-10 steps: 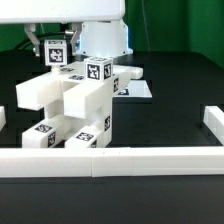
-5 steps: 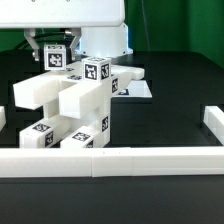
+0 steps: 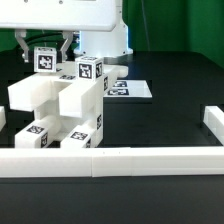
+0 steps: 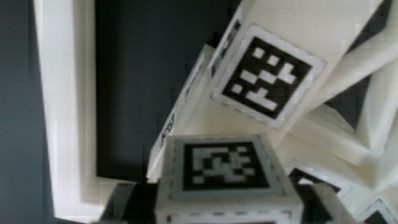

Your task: Assemble chair

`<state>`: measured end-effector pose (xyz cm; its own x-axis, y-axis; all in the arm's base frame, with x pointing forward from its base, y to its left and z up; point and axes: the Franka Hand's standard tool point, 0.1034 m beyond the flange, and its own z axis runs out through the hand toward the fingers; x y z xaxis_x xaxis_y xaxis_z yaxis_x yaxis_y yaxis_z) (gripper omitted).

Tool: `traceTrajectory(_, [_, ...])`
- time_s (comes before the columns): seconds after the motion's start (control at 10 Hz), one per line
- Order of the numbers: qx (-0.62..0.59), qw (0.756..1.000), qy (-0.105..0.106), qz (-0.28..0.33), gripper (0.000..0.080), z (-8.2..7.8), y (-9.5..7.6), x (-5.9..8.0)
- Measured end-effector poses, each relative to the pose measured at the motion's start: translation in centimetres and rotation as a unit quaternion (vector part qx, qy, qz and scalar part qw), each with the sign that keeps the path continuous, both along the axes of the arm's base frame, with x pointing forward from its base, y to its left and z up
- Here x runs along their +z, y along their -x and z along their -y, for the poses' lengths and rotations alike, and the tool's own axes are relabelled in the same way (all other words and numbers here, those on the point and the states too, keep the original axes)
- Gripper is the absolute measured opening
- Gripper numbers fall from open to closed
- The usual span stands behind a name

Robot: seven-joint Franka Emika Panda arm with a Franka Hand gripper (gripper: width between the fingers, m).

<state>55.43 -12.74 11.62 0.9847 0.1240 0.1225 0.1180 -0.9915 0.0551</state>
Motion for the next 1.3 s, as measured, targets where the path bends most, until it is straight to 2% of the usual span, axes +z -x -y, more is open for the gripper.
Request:
traceTrajectory(0.6, [-0.014,1.0,-0.002,0.0,0.0281,0.1,0.0,0.0])
traceTrajectory(0.7, [-0.027,1.0,-0.003,-0.001,0.0281,0.6,0.2,0.0])
traceTrajectory(0.8, [-0.089,0.996,-0.014,0.003,0.0281,0.7,0.3,0.0])
traceTrajectory(0.9, [-0.136,0.99,-0.023,0.006,0.0281,0.9,0.3,-0.1])
traceTrajectory(1.0, [-0.217,0.975,-0.043,0.013,0.0281,1.1,0.4,-0.1])
traceTrajectory(1.3, [-0.347,0.935,-0.063,0.019,0.0281,1.3,0.3,-0.1])
